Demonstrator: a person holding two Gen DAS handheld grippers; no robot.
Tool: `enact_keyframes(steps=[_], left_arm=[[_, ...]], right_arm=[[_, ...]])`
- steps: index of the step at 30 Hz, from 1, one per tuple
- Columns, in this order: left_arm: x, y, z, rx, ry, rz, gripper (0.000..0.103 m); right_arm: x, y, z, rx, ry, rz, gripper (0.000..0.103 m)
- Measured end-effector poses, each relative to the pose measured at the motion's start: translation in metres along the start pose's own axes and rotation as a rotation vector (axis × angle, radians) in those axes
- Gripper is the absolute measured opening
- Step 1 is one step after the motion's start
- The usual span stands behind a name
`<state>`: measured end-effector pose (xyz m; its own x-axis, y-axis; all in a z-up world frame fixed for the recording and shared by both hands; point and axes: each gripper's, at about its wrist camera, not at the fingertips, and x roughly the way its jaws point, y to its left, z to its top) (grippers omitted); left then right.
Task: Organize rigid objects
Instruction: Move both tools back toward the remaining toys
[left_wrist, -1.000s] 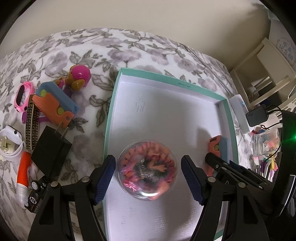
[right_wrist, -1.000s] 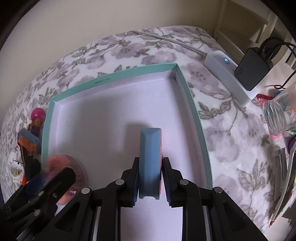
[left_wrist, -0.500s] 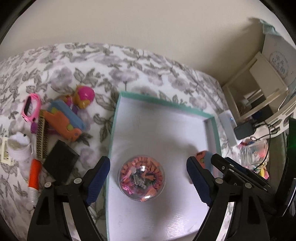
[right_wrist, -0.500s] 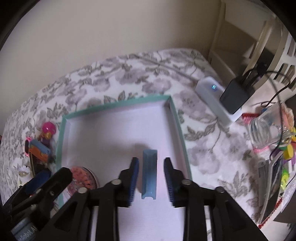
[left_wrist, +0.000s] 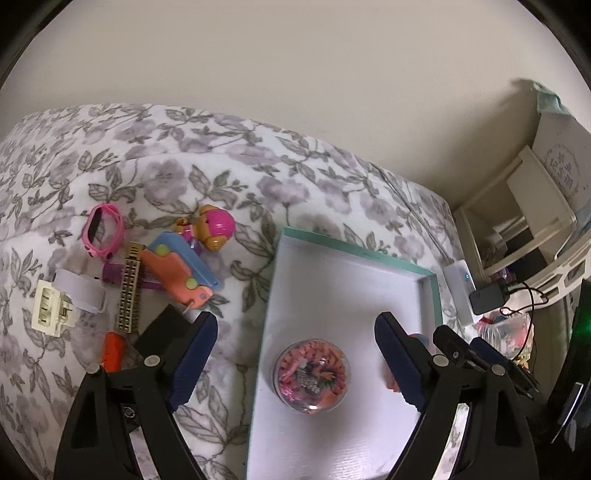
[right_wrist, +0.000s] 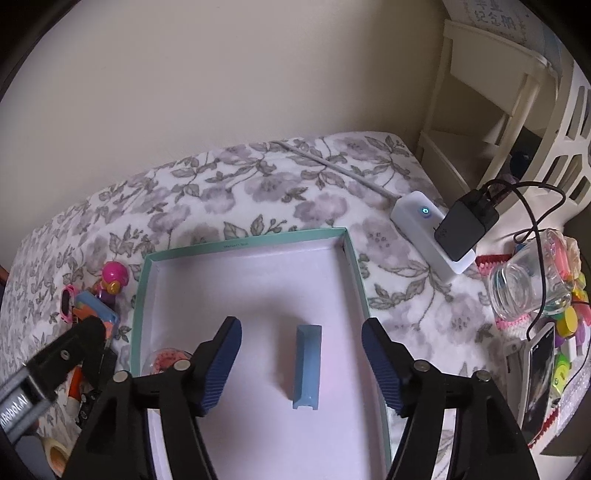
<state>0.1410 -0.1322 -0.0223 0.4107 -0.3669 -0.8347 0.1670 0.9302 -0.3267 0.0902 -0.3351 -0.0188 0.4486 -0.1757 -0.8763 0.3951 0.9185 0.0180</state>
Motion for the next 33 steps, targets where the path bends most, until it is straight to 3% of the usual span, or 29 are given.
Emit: enact_keyframes(steps=[1, 2, 10, 18, 27, 33], left_arm=[[-0.001, 0.002, 0.001, -0.003, -0.001, 0.002, 0.100], [-0.002, 0.004, 0.001, -0.007, -0.002, 0.003, 0.102], [-0.012, 0.025, 0.003, -0.040, -0.026, 0.010, 0.102], [-0.029, 0.050, 0.005, -0.092, -0.063, 0.007, 0.103], [-0.048, 0.089, 0.004, -0.166, -0.079, 0.035, 0.103], [-0.073, 0.127, 0.007, -0.234, -0.137, 0.094, 0.103]], right_arm=[[0.001, 0.001, 0.000, 0.001, 0.003, 0.003, 0.072], [0.002, 0.001, -0.001, 0.002, 0.005, 0.008, 0.073], [0.003, 0.013, -0.003, -0.025, -0.013, 0.016, 0.081], [0.004, 0.019, -0.006, -0.031, -0.036, 0.052, 0.101], [-0.001, 0.040, -0.009, -0.052, -0.072, 0.104, 0.103], [-0.015, 0.069, -0.009, -0.100, -0.125, 0.155, 0.103]])
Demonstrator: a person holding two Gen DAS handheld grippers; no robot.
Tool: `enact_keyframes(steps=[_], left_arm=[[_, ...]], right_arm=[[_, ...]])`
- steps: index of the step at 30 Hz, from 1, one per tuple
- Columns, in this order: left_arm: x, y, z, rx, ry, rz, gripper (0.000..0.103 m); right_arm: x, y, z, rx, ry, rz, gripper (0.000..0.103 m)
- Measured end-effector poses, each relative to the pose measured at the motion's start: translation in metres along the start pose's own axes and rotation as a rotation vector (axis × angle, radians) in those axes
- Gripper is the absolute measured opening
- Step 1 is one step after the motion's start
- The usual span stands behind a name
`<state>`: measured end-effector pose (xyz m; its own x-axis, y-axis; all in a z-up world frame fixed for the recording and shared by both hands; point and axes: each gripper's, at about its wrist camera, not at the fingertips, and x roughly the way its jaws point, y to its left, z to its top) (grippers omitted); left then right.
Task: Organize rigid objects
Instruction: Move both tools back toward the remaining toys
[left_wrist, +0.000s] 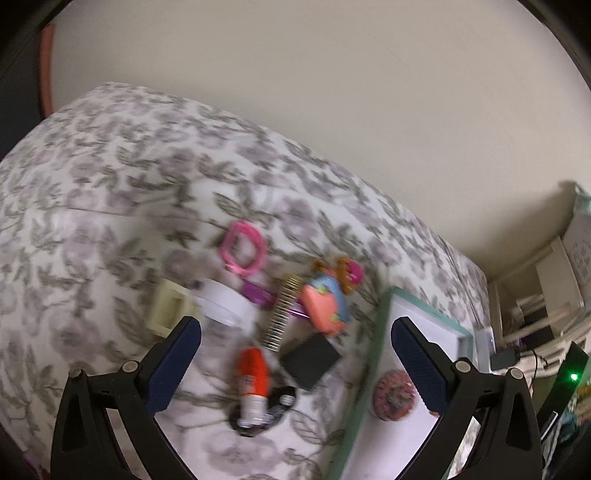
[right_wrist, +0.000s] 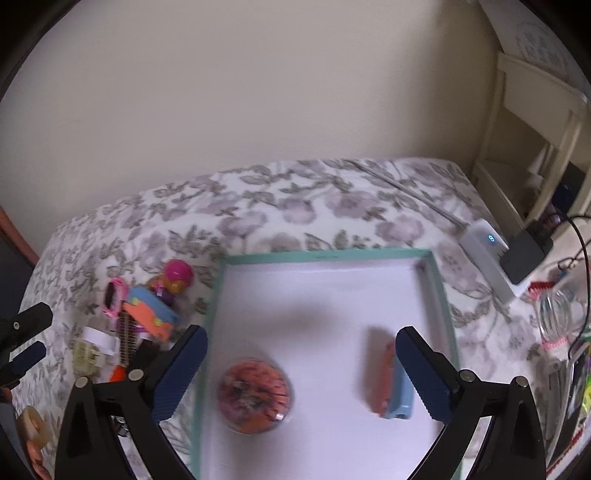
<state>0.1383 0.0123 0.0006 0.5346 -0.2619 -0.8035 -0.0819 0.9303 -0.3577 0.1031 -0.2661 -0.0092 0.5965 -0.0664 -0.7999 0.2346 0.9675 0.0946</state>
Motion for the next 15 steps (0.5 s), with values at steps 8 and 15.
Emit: enact_keyframes(steps=[8, 15], left_arm=[[-0.027, 0.048, 0.013, -0.097, -0.041, 0.082, 0.103], [-0.031, 0.059, 0.012, -0.077, -0.004, 0.161, 0.102]], right_arm=[[-0.023, 0.048, 0.002, -0.064, -0.071, 0.113, 0.103], [-0.015, 0.083, -0.008, -0.107, 0.001, 0.164, 0.103]])
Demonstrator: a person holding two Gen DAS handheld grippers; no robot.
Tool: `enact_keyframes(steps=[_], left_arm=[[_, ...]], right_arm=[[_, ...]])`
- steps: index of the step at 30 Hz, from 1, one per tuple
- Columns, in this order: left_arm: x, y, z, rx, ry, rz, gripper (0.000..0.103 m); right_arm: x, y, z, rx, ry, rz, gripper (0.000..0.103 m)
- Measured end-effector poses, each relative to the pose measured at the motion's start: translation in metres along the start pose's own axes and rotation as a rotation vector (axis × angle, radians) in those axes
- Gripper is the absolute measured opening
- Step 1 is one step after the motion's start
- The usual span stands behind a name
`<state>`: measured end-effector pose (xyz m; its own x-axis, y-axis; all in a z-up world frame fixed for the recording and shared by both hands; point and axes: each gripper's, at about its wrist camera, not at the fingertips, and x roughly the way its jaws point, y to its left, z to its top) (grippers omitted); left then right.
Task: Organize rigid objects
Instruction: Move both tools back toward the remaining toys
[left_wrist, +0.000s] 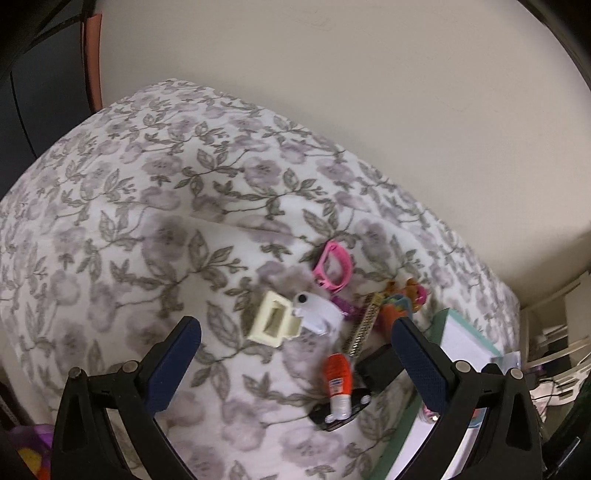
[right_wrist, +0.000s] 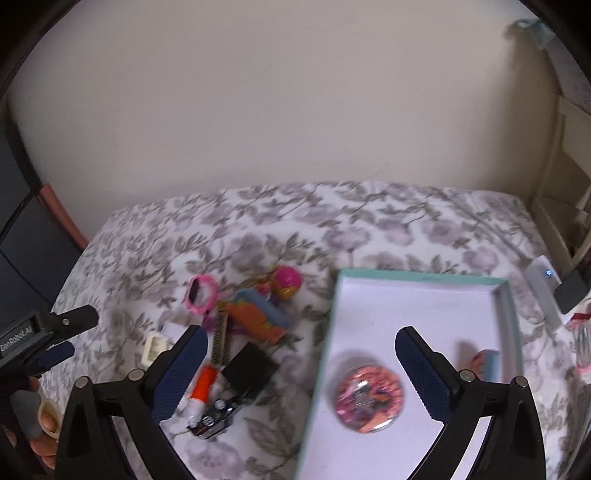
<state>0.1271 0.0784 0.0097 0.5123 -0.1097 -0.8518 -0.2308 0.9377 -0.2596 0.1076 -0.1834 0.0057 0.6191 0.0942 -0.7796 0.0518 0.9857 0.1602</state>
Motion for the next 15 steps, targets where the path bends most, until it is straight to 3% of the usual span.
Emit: enact_keyframes(steps=[6, 15], left_arm=[[0.011, 0.001, -0.005, 0.028, 0.054, 0.067, 0.102], [0.047, -0.001, -0.020, 0.028, 0.169, 0.080, 0.102]], right_arm=[[0.024, 0.025, -0.014, -0.057, 0.094, 0.002, 0.101], [0.057, 0.040, -0.036, -0.090, 0.234, -0.014, 0.098]])
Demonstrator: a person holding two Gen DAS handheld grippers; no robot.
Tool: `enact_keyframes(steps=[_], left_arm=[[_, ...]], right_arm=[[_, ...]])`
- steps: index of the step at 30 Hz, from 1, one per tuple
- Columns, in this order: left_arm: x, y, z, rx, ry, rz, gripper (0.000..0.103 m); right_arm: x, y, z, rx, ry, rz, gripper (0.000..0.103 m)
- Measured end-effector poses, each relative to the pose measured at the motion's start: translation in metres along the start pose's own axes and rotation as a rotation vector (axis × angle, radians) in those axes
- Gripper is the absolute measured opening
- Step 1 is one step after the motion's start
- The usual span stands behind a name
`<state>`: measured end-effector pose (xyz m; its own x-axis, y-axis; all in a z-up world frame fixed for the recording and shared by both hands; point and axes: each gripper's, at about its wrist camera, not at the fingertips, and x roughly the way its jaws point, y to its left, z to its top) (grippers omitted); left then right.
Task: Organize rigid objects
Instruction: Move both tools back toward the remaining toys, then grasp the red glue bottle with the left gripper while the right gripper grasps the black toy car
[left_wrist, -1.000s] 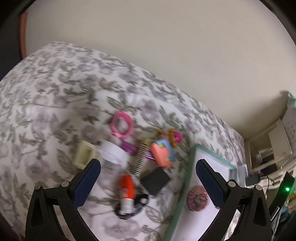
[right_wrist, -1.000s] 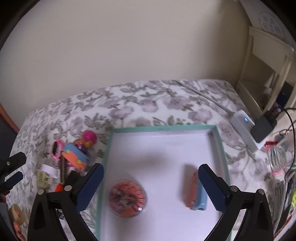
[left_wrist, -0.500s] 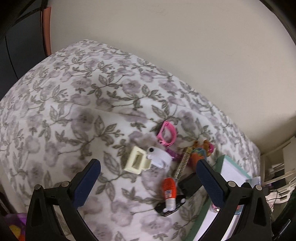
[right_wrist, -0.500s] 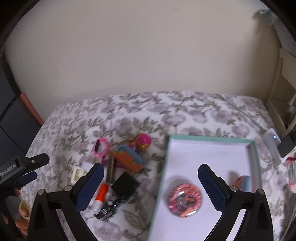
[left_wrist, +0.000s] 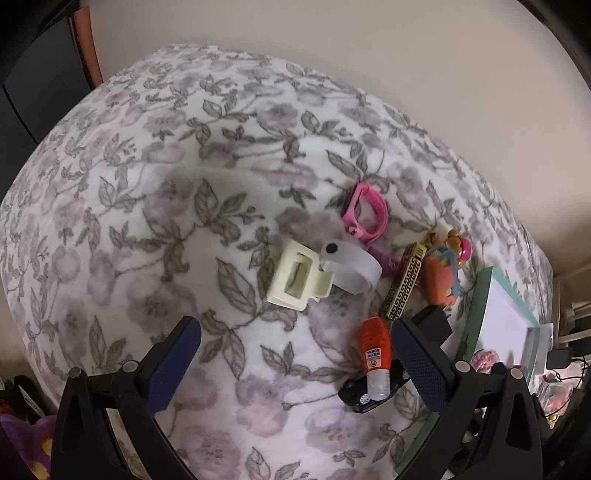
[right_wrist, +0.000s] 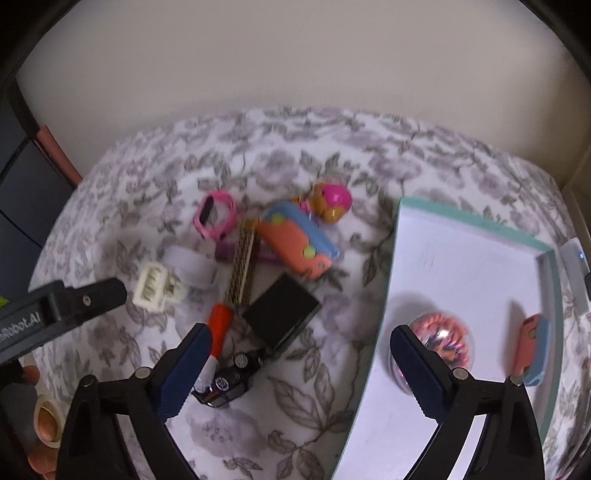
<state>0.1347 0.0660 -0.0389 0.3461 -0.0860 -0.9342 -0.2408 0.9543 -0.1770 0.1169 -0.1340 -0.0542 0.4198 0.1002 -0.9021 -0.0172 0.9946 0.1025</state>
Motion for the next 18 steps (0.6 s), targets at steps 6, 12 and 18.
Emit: enact_keyframes(steps=[6, 12, 18], left_arm=[[0.018, -0.013, -0.004, 0.029, 0.050, -0.028, 0.102], [0.043, -0.028, -0.009, 0.062, 0.120, -0.046, 0.097], [0.056, -0.037, -0.012, 0.088, 0.151, -0.052, 0.088]], right_arm=[[0.014, 0.006, -0.004, -0.027, 0.050, -0.012, 0.098], [0.025, 0.008, -0.008, -0.038, 0.090, -0.011, 0.098], [0.029, 0.013, -0.010, -0.073, 0.099, -0.019, 0.097]])
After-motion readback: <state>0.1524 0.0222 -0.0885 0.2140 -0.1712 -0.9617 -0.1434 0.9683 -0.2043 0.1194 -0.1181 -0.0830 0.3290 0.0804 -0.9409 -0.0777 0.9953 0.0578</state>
